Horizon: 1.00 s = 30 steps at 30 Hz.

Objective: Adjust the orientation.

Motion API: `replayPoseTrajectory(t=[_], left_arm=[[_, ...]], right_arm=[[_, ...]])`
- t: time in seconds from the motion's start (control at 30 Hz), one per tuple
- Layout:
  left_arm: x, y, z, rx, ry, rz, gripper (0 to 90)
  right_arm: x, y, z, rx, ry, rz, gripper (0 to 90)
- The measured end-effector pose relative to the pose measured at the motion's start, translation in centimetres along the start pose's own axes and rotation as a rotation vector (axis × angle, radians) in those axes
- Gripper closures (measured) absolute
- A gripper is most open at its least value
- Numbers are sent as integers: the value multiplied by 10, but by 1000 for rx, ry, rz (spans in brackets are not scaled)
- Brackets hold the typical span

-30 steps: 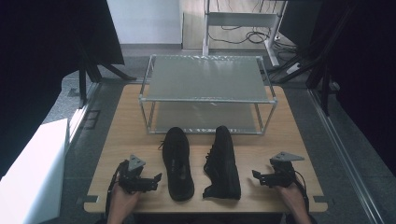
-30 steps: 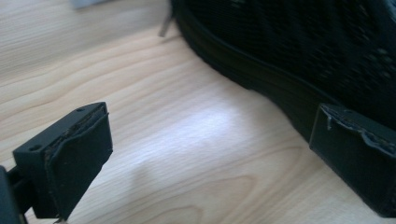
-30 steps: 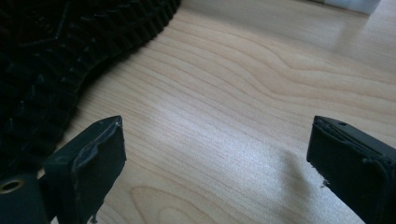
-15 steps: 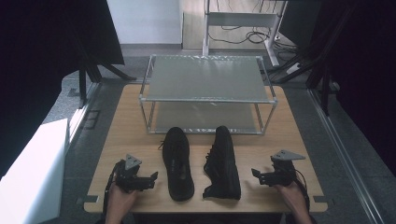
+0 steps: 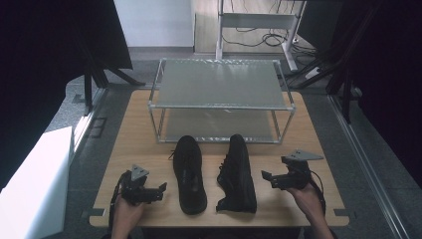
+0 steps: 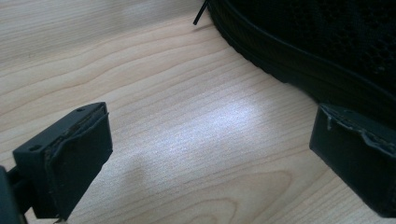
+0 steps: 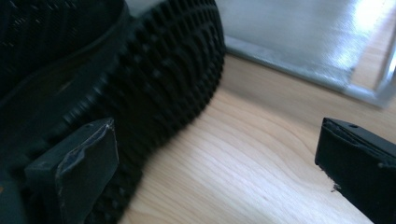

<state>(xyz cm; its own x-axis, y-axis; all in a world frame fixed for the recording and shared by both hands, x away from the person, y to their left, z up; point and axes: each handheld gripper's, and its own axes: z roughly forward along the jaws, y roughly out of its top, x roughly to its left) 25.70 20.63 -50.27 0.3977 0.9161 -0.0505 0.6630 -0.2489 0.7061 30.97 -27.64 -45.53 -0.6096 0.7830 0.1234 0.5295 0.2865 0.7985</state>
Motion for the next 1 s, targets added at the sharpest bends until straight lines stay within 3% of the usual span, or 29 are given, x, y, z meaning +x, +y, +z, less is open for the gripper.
replayPoseTrajectory(t=[0.33, 0.6, 0.7, 1.0], left_arm=[[1, 0, 0, 0, 0, 1, 0], [1, 0, 1, 4, -5, 4, 0], [1, 0, 0, 5, -6, 4, 0], [0, -1, 1, 14, -6, 10, 0]], right_arm=[[19, 25, 18, -2, 44, -22, 0], [24, 30, 35, 21, 53, -25, 0], [23, 29, 38, 35, 36, -35, 0], [7, 20, 28, 11, 44, 18, 0]])
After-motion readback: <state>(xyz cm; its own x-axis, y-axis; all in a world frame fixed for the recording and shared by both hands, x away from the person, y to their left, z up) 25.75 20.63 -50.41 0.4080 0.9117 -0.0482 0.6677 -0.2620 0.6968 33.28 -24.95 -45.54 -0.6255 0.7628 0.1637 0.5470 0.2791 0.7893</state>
